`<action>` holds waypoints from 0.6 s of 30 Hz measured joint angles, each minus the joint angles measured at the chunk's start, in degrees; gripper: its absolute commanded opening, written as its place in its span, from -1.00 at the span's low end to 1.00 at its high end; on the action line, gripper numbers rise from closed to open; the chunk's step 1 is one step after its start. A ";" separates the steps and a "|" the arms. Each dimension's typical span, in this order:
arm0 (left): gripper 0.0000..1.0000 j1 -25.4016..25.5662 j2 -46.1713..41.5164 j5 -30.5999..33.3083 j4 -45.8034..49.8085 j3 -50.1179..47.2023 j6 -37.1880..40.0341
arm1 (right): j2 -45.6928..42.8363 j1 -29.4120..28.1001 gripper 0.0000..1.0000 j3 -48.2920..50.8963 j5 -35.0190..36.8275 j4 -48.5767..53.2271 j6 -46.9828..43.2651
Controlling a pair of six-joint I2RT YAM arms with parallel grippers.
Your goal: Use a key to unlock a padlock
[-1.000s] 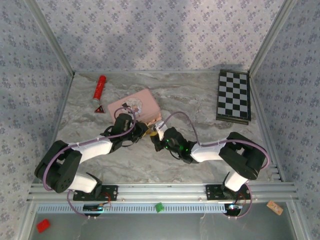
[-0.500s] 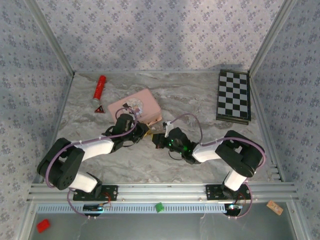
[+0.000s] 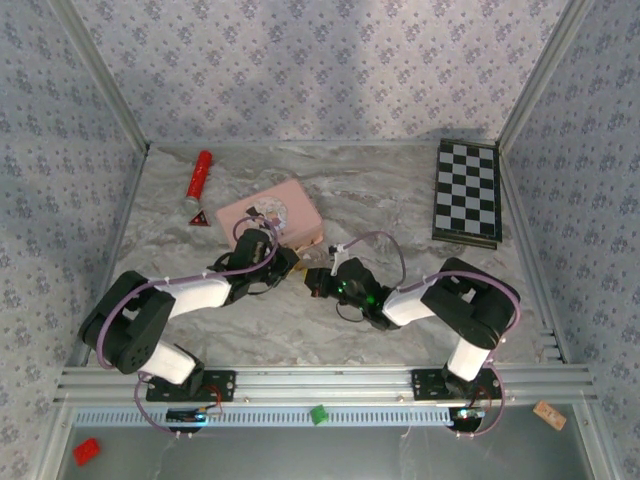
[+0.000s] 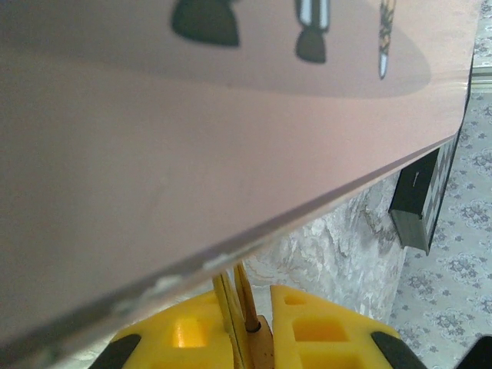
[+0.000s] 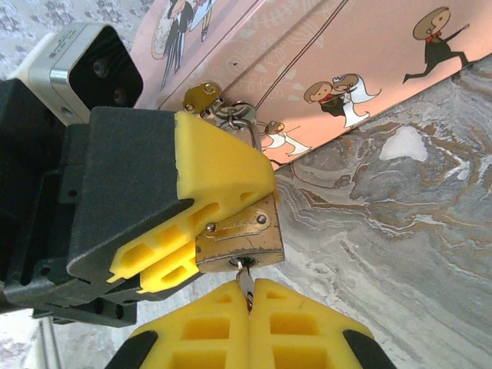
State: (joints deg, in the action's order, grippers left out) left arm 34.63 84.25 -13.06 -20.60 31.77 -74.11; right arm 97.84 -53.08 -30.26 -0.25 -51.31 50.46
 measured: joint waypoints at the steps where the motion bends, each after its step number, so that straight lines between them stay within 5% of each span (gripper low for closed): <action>1: -0.56 0.00 0.00 -0.07 0.00 0.00 0.02 | -0.24 -0.15 -1.00 -0.02 0.42 0.44 -0.57; 12: 0.07 -0.02 0.15 -2.75 -1.90 0.00 -1.84 | -1.60 -1.20 -1.00 0.02 5.05 5.84 -4.68; 18: 0.13 -0.02 0.07 -3.04 -1.81 0.00 -2.03 | -1.60 -1.36 -1.00 0.02 5.42 6.21 -5.22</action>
State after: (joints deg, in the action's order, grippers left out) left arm 34.61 84.31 -16.10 -22.41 31.77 -76.14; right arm 96.25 -54.43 -30.24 5.17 -45.10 45.23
